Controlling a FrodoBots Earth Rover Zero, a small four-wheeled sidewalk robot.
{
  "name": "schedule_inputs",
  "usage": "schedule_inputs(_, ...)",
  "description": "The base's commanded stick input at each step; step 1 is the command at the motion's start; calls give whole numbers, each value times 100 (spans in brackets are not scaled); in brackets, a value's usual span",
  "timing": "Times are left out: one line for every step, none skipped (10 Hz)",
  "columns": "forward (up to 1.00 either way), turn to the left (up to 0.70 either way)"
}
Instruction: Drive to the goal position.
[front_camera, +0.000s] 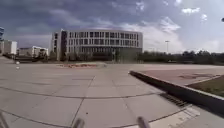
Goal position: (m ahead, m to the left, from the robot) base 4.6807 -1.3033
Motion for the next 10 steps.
schedule_inputs(8, 0)
schedule_inputs(7, 0)
schedule_inputs(7, 0)
schedule_inputs(7, 0)
schedule_inputs(7, 0)
schedule_inputs(7, 0)
schedule_inputs(7, 0)
schedule_inputs(7, 0)
schedule_inputs(7, 0)
schedule_inputs(7, 0)
